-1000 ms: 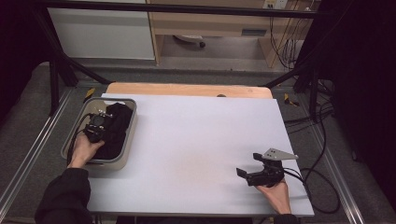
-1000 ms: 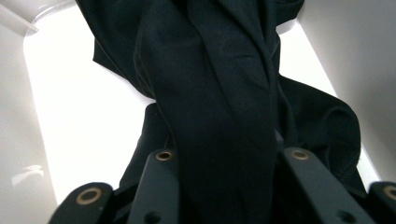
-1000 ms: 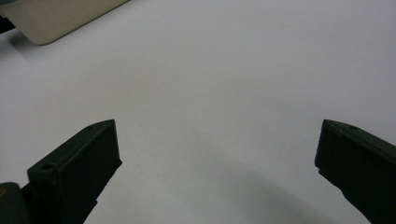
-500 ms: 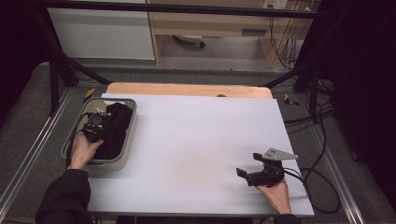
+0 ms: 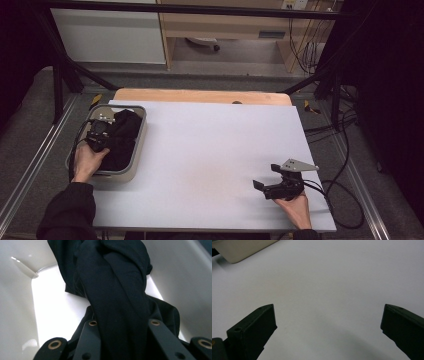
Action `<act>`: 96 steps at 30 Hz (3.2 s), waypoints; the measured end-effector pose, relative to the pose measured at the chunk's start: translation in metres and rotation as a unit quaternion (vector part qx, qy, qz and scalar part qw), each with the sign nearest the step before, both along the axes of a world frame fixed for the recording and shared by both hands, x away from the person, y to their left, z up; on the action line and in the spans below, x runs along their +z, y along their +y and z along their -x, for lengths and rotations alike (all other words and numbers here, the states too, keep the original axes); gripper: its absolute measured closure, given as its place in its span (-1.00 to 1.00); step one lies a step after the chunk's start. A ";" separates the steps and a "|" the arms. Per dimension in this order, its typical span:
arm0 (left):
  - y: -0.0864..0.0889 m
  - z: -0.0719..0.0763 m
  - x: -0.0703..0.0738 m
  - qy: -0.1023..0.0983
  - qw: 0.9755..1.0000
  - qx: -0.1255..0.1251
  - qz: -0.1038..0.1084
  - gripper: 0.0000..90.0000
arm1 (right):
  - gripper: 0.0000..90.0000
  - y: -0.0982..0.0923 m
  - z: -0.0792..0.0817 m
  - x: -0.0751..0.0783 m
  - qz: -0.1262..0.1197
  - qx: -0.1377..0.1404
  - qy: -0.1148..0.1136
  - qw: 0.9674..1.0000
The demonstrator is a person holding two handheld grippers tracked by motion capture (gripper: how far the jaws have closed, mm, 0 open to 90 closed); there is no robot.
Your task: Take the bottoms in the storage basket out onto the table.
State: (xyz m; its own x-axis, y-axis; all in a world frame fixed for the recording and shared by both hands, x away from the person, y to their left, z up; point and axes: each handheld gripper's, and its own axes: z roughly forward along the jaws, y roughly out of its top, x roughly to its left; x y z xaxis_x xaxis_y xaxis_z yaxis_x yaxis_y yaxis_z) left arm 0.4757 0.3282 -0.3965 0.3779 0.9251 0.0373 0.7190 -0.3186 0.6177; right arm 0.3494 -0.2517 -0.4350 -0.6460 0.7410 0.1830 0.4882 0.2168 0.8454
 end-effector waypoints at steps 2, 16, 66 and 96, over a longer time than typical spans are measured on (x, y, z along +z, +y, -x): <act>0.001 0.001 0.002 -0.006 1.000 0.000 0.008 0.67 | -0.99 0.000 0.000 0.000 -0.001 -0.001 0.000 1.000; 0.008 0.010 0.017 -0.066 0.997 -0.005 0.048 0.68 | -0.99 0.001 0.000 0.000 0.000 -0.001 0.001 1.000; 0.012 0.059 0.063 -0.258 0.955 -0.012 0.146 0.69 | -0.99 0.000 0.000 0.000 -0.002 0.000 -0.002 1.000; 0.009 0.083 0.082 -0.364 0.910 0.005 0.197 0.69 | -0.99 0.000 0.000 0.001 -0.004 -0.001 -0.002 1.000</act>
